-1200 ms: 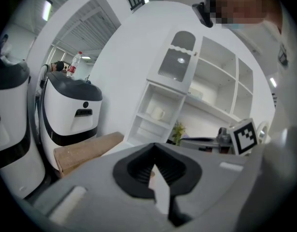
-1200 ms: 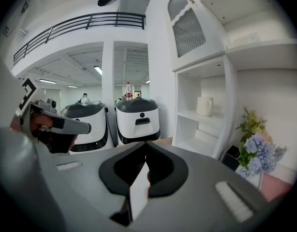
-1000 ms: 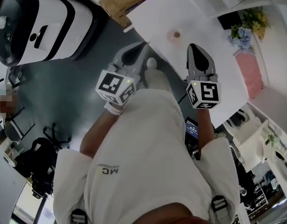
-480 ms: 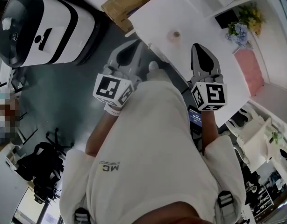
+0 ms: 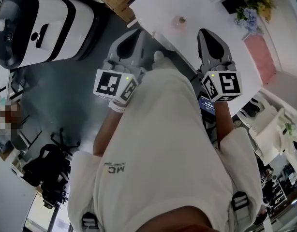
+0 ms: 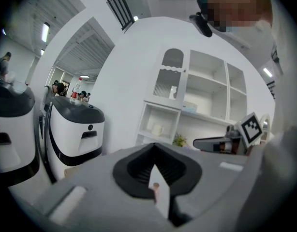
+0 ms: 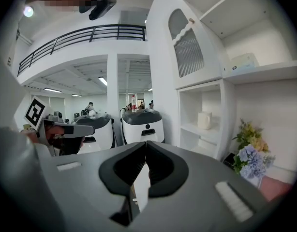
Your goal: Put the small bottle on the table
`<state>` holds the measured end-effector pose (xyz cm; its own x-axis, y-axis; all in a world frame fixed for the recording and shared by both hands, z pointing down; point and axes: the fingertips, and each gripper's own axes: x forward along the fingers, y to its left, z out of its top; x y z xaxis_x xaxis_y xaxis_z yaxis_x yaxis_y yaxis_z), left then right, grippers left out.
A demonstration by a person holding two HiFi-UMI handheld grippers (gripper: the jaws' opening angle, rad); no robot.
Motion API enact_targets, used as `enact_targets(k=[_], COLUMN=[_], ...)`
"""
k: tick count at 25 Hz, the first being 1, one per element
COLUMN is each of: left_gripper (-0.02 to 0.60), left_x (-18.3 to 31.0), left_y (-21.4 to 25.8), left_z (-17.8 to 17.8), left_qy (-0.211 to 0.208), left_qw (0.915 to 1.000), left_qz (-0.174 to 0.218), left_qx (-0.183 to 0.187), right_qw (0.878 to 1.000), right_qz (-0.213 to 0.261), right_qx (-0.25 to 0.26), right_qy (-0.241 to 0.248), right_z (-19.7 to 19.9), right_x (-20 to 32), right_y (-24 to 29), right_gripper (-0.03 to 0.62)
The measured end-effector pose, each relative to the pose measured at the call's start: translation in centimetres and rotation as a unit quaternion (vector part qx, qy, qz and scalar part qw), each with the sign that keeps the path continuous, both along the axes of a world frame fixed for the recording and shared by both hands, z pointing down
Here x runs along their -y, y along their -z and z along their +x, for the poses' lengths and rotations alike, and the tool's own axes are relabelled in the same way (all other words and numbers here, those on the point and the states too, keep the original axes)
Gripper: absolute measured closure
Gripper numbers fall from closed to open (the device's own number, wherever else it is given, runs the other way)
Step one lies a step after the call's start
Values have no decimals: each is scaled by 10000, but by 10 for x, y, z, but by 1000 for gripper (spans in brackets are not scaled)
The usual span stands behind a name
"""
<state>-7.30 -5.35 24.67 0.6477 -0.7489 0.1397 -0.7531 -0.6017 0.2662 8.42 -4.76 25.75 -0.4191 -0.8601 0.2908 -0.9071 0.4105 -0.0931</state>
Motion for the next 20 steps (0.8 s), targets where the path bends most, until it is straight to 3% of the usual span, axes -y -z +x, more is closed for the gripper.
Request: enact_targets(k=[12, 20], left_gripper=[581, 581], left_x=[-15, -17], left_y=[-4, -3], left_z=[14, 9], left_qy=[-296, -310], left_qw=[9995, 9994], left_qz=[-71, -121], left_qx=[-57, -64], right_qw=[9999, 9990], right_qz=[-108, -68], right_qx=[-38, 41], right_qy=[16, -436], right_z=[-2, 13], right_x=[-16, -14], right_y=[-5, -2], right_gripper=[592, 592])
